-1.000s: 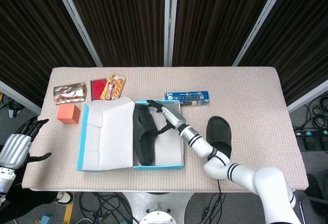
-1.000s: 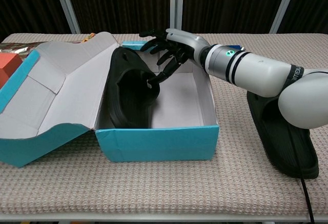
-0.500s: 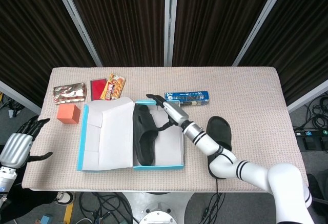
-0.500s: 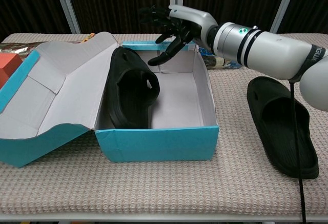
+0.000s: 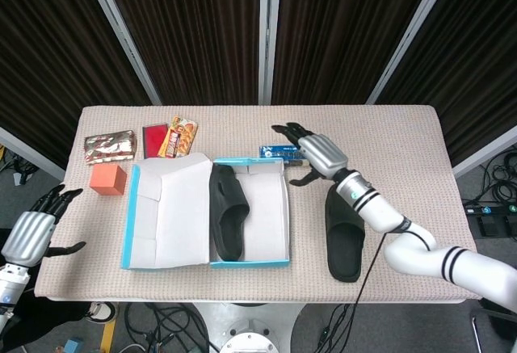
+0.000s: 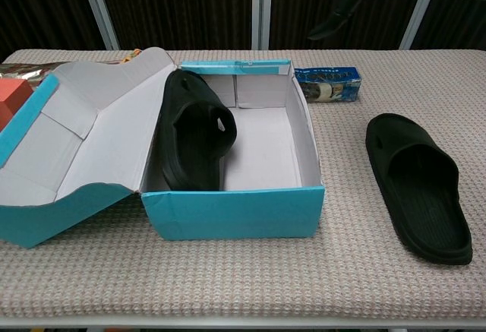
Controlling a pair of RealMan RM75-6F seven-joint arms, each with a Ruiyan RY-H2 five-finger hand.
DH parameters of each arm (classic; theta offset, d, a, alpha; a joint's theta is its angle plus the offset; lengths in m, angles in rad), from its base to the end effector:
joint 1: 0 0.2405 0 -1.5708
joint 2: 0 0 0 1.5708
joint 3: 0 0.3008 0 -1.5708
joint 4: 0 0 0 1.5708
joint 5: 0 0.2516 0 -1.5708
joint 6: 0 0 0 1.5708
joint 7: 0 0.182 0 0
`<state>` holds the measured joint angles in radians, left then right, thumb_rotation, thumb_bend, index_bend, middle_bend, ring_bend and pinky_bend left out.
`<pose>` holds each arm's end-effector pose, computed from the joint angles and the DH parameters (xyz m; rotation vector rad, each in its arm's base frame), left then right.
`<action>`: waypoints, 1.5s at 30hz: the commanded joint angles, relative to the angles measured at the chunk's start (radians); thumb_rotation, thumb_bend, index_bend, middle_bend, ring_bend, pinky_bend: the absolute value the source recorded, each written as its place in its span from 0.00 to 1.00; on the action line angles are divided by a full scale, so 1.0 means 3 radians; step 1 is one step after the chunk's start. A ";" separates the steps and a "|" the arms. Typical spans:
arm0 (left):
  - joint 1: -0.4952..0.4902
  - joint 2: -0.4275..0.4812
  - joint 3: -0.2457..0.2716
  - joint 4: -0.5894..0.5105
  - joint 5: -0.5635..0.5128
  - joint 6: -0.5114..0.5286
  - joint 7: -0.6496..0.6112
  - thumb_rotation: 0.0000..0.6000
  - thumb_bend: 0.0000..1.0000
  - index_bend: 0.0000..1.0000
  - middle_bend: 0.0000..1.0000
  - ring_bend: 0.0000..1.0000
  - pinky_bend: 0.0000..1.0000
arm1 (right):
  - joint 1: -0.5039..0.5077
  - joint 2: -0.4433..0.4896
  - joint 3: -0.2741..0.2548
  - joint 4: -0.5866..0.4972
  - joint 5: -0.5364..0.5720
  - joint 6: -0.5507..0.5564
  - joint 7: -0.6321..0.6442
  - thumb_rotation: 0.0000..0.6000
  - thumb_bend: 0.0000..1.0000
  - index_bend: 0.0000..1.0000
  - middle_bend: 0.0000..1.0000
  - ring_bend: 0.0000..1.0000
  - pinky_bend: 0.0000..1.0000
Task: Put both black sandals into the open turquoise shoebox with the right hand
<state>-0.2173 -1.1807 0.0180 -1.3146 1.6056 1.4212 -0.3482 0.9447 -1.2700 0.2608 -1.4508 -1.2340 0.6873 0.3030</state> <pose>-0.3942 0.2662 0.1256 -1.5631 -0.9770 -1.0217 -0.1098 -0.5009 0.0264 1.9182 -1.2012 1.1532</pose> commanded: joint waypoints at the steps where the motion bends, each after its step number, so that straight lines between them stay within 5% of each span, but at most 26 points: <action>1: -0.0009 -0.0002 0.0007 0.0004 0.0008 -0.0017 -0.0004 1.00 0.00 0.10 0.14 0.04 0.16 | 0.0036 0.0554 -0.0281 -0.0322 0.0791 -0.0491 -0.0709 1.00 0.00 0.00 0.10 0.02 0.19; 8: -0.0035 0.0000 0.0013 -0.0002 0.0023 -0.0048 -0.0013 1.00 0.00 0.10 0.14 0.04 0.16 | 0.0315 0.0684 -0.0733 -0.0280 0.1579 -0.0844 -0.1155 1.00 0.00 0.00 0.11 0.05 0.20; 13: -0.0040 -0.0002 0.0016 0.0008 0.0045 -0.0029 -0.0017 1.00 0.00 0.10 0.15 0.04 0.16 | 0.0770 0.0725 -0.1272 -0.0231 0.2071 -0.1258 -0.1432 1.00 0.00 0.00 0.08 0.03 0.20; 18: -0.0041 -0.0005 0.0015 0.0007 0.0032 -0.0037 0.0003 1.00 0.00 0.10 0.15 0.04 0.16 | 0.1182 0.0589 -0.1738 -0.0245 0.2466 -0.1221 -0.1541 1.00 0.00 0.00 0.06 0.01 0.19; 24: -0.0038 -0.0009 0.0014 0.0008 0.0035 -0.0021 0.0044 1.00 0.00 0.10 0.15 0.04 0.16 | 0.1481 0.0429 -0.2069 -0.0287 0.2755 -0.1155 -0.1599 1.00 0.00 0.00 0.06 0.00 0.19; 45: -0.0043 0.0021 0.0033 -0.0034 0.0013 -0.0071 0.0062 1.00 0.00 0.10 0.15 0.04 0.16 | 0.1803 0.0069 -0.2483 -0.0398 0.3202 -0.0800 -0.1667 1.00 0.00 0.01 0.10 0.06 0.24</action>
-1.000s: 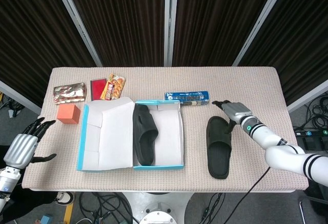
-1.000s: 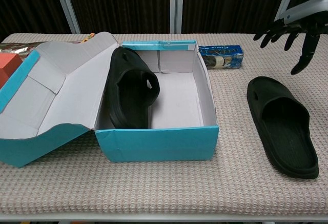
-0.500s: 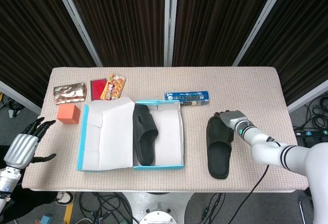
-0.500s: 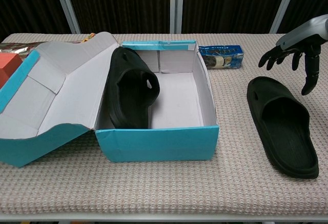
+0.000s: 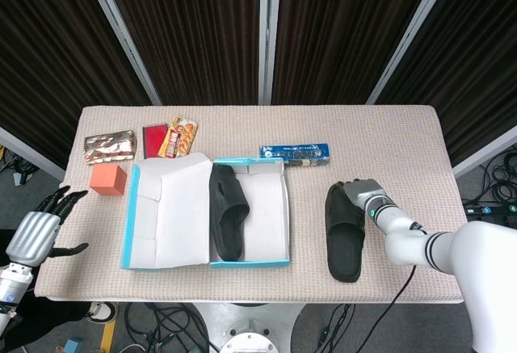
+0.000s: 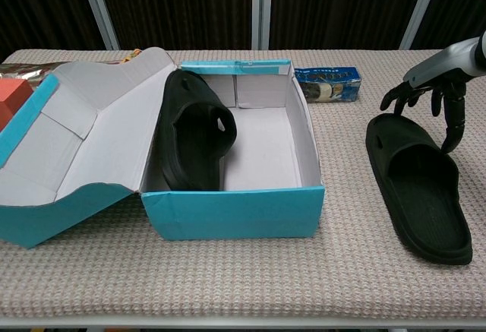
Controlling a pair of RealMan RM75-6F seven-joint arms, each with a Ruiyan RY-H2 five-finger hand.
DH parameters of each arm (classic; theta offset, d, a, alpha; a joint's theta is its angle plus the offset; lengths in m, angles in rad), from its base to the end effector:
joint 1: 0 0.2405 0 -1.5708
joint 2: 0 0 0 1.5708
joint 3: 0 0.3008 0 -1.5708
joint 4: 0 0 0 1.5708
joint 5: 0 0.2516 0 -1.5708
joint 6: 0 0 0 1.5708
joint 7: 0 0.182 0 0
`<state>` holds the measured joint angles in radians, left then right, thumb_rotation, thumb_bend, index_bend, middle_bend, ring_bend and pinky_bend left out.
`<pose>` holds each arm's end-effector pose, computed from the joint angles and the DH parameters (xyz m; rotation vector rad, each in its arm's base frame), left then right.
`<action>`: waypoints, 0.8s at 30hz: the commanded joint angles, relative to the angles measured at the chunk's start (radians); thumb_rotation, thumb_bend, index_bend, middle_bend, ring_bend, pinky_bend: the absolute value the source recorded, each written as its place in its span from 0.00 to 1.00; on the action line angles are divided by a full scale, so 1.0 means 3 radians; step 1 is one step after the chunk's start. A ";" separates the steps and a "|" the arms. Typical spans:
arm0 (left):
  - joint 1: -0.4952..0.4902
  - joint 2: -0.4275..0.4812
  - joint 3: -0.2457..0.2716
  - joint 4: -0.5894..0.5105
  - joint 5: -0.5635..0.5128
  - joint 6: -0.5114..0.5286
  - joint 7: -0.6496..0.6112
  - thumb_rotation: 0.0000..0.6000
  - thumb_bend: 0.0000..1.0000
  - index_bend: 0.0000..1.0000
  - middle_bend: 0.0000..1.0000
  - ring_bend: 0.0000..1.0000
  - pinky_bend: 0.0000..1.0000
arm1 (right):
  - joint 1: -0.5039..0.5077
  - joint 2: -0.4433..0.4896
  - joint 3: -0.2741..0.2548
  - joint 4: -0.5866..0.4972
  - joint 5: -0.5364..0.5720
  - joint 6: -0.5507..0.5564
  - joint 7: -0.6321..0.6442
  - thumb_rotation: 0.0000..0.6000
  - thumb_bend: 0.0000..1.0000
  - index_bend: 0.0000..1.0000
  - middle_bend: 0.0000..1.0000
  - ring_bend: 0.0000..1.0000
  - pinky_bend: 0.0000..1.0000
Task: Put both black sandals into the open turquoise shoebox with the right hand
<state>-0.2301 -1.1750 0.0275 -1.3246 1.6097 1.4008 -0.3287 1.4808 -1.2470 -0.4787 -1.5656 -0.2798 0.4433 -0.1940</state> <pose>-0.3921 0.2681 0.1217 -1.5934 -0.9758 -0.9964 -0.2146 -0.4615 0.0016 1.9506 -1.2475 0.0447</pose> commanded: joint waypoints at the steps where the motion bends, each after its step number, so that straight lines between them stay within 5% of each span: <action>1: -0.0001 0.0001 0.0003 -0.0001 0.0000 -0.0006 -0.0005 1.00 0.00 0.10 0.15 0.04 0.16 | 0.0022 -0.0012 -0.0022 -0.0019 0.0032 0.0019 -0.0012 1.00 0.00 0.01 0.11 0.06 0.24; 24: 0.0008 -0.0001 0.0020 0.0034 -0.0016 -0.0031 -0.0085 1.00 0.00 0.10 0.15 0.04 0.16 | 0.0143 -0.0233 -0.0073 -0.0027 0.0396 0.0242 -0.0181 1.00 0.00 0.12 0.21 0.18 0.36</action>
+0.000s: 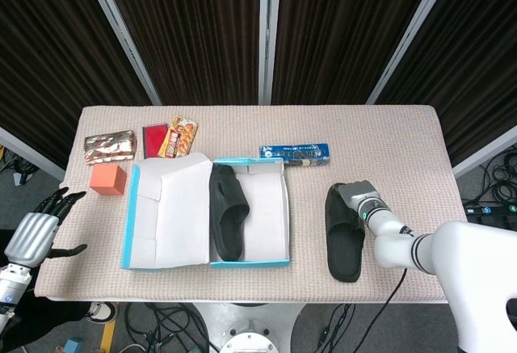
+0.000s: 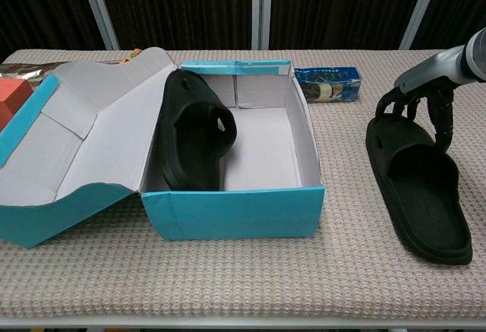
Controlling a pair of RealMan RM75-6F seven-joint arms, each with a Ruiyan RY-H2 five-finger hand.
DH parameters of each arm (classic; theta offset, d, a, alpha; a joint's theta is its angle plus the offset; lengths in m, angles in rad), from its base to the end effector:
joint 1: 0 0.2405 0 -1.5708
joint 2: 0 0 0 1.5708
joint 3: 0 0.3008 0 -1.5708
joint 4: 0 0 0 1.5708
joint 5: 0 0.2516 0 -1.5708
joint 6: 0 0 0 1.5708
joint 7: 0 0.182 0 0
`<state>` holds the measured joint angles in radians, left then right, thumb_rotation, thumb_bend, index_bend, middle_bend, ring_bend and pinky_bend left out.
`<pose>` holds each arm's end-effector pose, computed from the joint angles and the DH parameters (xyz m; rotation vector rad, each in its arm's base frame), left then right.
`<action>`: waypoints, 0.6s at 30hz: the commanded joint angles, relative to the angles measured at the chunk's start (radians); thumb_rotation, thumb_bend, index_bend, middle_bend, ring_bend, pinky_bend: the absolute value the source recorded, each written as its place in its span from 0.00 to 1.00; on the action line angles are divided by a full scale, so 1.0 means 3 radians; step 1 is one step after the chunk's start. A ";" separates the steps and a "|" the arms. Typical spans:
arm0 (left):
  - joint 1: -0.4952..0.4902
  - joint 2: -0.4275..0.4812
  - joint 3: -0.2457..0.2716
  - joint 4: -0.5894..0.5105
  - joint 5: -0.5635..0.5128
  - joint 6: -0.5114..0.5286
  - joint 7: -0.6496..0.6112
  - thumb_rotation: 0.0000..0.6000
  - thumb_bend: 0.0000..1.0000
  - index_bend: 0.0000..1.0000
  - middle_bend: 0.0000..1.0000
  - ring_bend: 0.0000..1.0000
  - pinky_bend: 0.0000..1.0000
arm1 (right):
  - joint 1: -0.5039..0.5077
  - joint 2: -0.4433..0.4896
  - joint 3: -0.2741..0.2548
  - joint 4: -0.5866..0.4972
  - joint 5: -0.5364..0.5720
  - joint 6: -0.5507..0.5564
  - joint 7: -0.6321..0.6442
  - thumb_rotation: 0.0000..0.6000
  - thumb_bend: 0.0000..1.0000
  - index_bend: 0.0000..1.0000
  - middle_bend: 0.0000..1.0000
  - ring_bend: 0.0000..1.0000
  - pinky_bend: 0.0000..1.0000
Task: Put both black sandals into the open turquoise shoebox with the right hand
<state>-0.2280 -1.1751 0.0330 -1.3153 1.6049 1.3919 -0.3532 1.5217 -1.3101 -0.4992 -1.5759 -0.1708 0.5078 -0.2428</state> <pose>-0.3971 0.2664 0.1216 -1.5863 -1.0032 -0.9915 -0.2063 -0.4582 -0.0157 1.9341 -1.2277 0.0384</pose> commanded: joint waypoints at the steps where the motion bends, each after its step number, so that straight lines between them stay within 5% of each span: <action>1: 0.0002 -0.0001 0.0003 0.0005 -0.0001 -0.0003 -0.0006 1.00 0.00 0.10 0.15 0.04 0.16 | 0.0009 -0.0030 -0.0005 0.0007 0.0046 0.0043 -0.0028 1.00 0.00 0.12 0.22 0.20 0.37; 18: 0.0001 -0.0004 0.0015 0.0013 -0.0005 -0.0030 -0.0042 1.00 0.00 0.10 0.15 0.04 0.16 | -0.0064 -0.0126 0.0109 -0.0028 0.0216 0.0429 -0.0296 1.00 0.00 0.36 0.40 0.38 0.48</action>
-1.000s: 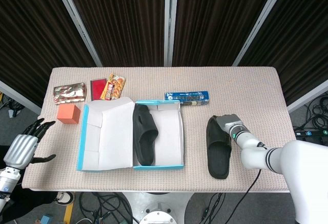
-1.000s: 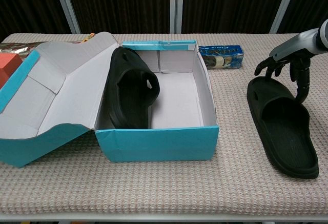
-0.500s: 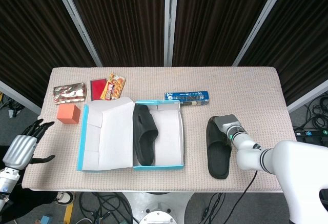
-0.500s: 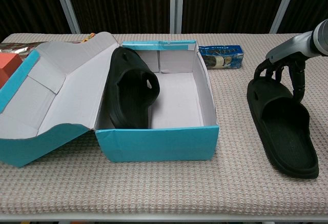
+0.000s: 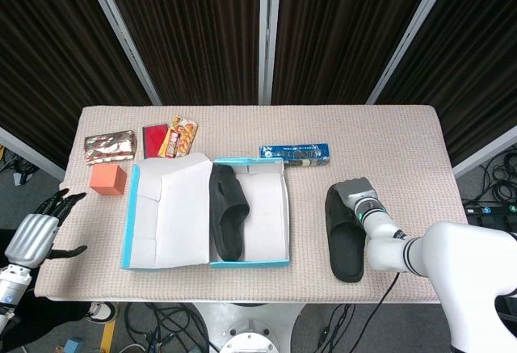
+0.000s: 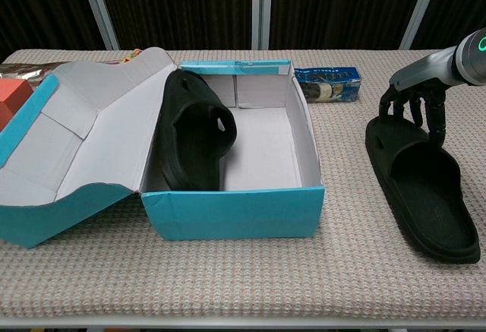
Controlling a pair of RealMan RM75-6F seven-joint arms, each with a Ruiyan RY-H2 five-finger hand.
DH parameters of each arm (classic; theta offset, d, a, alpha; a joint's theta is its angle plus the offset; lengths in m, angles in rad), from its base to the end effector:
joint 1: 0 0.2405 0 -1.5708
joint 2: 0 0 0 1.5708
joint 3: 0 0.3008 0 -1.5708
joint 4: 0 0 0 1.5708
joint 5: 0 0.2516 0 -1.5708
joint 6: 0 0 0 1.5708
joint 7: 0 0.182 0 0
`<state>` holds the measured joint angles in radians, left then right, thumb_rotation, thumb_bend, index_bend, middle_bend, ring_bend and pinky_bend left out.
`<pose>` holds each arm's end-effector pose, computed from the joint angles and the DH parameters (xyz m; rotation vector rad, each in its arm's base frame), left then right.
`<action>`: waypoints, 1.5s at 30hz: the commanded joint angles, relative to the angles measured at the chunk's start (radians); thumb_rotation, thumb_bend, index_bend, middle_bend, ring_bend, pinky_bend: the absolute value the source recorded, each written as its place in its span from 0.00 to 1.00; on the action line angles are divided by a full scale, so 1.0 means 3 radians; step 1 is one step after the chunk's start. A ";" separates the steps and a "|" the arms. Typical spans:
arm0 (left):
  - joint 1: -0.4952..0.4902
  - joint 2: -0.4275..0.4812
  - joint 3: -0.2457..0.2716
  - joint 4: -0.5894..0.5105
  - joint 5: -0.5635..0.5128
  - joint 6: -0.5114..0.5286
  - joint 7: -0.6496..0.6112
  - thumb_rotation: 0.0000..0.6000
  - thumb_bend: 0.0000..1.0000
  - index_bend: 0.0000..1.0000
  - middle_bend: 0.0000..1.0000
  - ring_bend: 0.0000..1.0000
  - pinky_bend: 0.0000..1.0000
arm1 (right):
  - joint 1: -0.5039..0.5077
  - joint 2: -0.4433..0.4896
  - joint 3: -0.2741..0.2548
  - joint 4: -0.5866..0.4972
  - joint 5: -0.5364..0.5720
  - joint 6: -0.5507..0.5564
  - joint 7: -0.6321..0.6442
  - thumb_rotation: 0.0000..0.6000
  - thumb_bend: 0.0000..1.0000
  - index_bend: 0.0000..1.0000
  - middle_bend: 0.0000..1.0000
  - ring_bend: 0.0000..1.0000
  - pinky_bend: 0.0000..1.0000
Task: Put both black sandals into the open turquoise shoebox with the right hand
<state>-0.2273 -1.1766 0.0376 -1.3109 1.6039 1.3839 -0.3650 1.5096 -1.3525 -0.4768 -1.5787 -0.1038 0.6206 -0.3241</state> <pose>-0.3997 0.2651 0.1199 -1.5861 -1.0213 -0.9860 -0.2026 -0.4600 -0.0245 1.9053 -1.1612 0.0728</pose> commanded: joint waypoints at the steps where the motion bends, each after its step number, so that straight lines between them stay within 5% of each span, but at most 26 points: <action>1: -0.0001 0.0001 0.0000 -0.0002 -0.0002 -0.0005 -0.0004 1.00 0.00 0.10 0.15 0.04 0.16 | -0.0038 0.0024 0.0054 -0.0026 -0.0016 0.0083 -0.0031 1.00 0.00 0.39 0.42 0.40 0.49; 14: -0.0010 0.0002 0.0001 -0.0022 0.0004 -0.0016 0.0010 1.00 0.00 0.10 0.15 0.04 0.16 | -0.0343 0.0268 0.0341 -0.0208 -0.0288 0.0350 -0.0052 1.00 0.01 0.47 0.48 0.46 0.56; 26: -0.0036 0.0020 -0.0008 -0.0095 0.0007 -0.0042 0.0062 1.00 0.00 0.10 0.15 0.04 0.16 | -0.0821 0.1134 0.0880 -0.0784 -0.1152 0.0654 0.0427 1.00 0.02 0.50 0.51 0.49 0.59; 33: -0.0048 0.0029 -0.0025 -0.0144 0.0007 -0.0035 0.0117 1.00 0.00 0.10 0.15 0.04 0.16 | -0.1190 0.1537 0.1364 -0.1113 -0.1892 0.0769 0.0952 1.00 0.02 0.51 0.51 0.49 0.60; 38: -0.0046 0.0046 -0.0026 -0.0173 0.0010 -0.0023 0.0144 1.00 0.00 0.10 0.15 0.04 0.16 | -0.1508 0.1436 0.1655 -0.1074 -0.2574 0.0842 0.1435 1.00 0.03 0.52 0.52 0.50 0.60; 45: -0.0032 0.0047 -0.0022 -0.0171 0.0012 -0.0002 0.0151 1.00 0.00 0.10 0.15 0.04 0.16 | -0.1845 0.0908 0.1927 -0.0750 -0.3304 0.1055 0.2046 1.00 0.03 0.52 0.52 0.50 0.61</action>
<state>-0.2372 -1.1626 0.0308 -1.3625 1.6074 1.3833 -0.3192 1.0059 -1.0128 0.0573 -1.8503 -1.0215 0.9058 0.2158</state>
